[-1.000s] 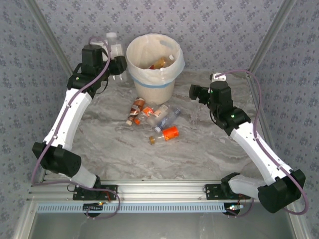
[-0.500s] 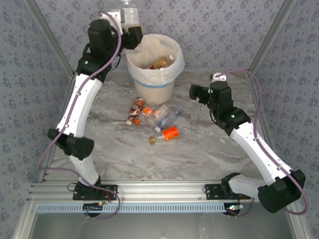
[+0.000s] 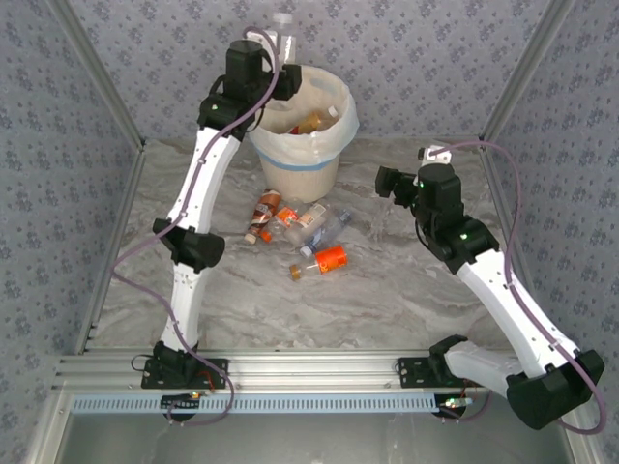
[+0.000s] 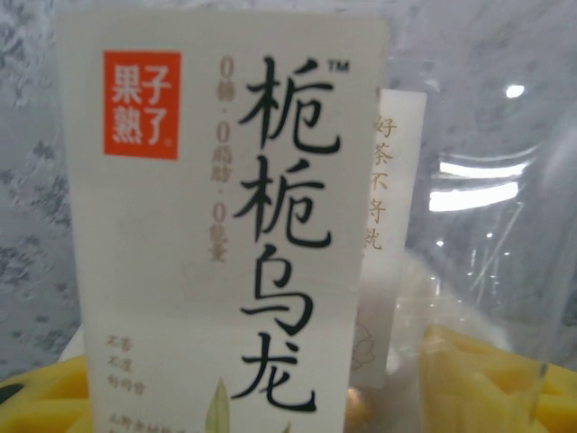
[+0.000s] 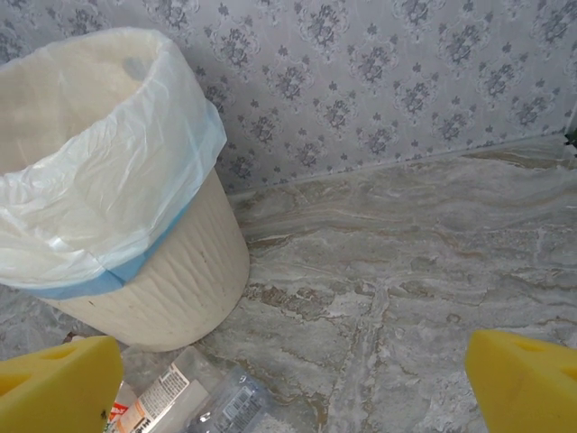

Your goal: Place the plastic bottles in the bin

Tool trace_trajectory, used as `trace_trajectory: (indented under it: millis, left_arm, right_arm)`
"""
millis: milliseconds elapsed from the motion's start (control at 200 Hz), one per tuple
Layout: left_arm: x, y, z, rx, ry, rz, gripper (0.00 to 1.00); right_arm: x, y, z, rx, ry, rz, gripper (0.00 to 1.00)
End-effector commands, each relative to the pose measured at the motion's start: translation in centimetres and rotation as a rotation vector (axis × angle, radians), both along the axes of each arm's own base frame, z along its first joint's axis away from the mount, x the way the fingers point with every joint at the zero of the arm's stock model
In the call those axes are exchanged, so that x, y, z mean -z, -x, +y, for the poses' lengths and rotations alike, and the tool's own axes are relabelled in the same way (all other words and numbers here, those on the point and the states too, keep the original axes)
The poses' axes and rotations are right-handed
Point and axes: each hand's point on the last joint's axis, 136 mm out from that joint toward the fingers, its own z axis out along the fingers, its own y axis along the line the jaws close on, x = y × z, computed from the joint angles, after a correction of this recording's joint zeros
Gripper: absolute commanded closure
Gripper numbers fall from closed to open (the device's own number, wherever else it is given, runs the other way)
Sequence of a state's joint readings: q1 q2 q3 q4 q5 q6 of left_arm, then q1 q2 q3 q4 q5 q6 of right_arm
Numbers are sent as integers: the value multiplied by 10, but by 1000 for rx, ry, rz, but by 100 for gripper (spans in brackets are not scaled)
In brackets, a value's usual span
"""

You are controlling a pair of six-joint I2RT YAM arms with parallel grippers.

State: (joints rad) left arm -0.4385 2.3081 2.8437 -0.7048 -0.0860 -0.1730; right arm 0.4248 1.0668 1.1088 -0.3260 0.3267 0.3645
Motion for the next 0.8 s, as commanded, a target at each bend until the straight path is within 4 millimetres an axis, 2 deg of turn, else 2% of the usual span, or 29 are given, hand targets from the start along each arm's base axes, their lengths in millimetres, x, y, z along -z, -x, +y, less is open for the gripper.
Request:
trace_trajectory:
  millis: [0,85,145,170,285,365,475,695,710,795]
  left_arm:
    - [0,-11,12,-71,-63,-45,93]
    - [22,-21,12,-87,-110,-19,75]
    - [33,-27,20,-137,-143,-6,46]
    - [35,-29,24,-165,-155,-5,37]
    - [35,-31,44,-274,-191,-3,14]
    - [32,-28,47,-283,-185,-5,1]
    - [35,-21,35,-172,-128,34,1]
    - [13,-5,35,-105,-14,47,0]
    - [17,-3,36,-101,-18,69,1]
    - [11,5,32,-66,13,80,0]
  right_arm:
    - [9,3,-8,39,-6,21,0]
    - [9,2,-5,29,-17,22,0]
    - [9,1,-4,26,-20,23,0]
    - [8,1,-4,26,-20,23,0]
    - [9,1,-5,28,-15,26,0]
    - [10,1,-5,30,-8,31,0]
    - [14,0,-5,32,-5,38,0]
    - [33,-7,1,18,12,86,0]
    - [35,-8,2,14,14,90,0]
    - [45,-10,2,14,31,119,0]
